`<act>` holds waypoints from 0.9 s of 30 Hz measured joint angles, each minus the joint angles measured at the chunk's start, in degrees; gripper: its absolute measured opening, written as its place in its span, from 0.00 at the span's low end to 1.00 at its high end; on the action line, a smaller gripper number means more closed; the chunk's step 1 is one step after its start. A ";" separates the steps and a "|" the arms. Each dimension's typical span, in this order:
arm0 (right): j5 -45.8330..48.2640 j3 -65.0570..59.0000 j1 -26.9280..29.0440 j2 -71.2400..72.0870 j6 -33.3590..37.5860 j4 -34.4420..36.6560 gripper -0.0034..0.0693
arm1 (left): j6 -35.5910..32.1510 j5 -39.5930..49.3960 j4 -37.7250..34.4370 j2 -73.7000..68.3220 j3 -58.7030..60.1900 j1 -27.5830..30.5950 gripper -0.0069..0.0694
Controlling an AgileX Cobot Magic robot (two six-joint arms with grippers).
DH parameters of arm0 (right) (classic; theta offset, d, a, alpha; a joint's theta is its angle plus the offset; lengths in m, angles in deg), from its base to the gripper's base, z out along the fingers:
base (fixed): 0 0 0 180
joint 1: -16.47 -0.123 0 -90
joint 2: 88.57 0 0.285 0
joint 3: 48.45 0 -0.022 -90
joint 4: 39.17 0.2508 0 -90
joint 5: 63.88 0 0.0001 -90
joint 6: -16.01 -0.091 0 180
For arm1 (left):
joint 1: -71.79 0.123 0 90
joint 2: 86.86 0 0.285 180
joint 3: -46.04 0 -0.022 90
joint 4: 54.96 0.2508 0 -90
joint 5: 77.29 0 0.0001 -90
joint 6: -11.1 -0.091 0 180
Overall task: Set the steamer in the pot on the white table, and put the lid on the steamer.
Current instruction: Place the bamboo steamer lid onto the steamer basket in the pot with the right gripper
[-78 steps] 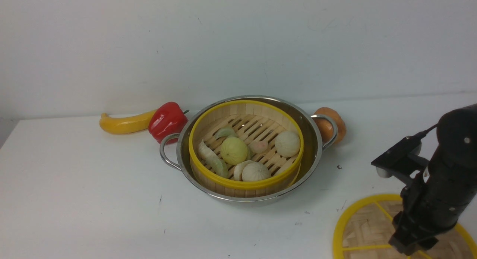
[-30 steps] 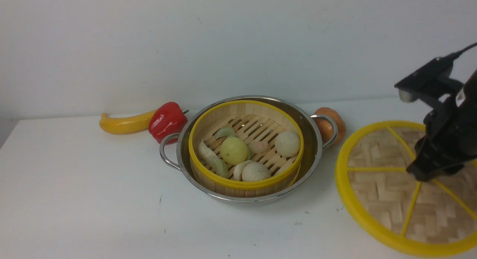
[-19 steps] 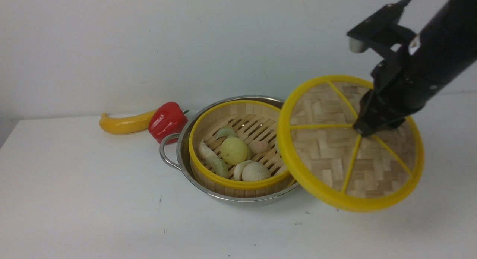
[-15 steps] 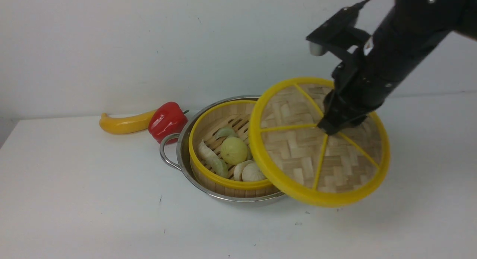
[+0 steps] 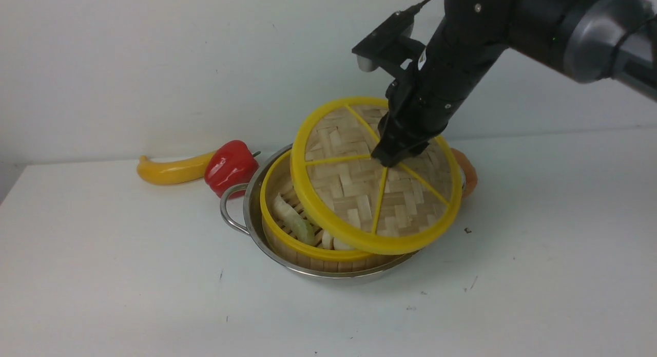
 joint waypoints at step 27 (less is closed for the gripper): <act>-6.19 2.96 -0.89 -5.78 4.17 4.31 0.25 | 0.00 0.00 0.10 0.00 0.00 0.00 0.41</act>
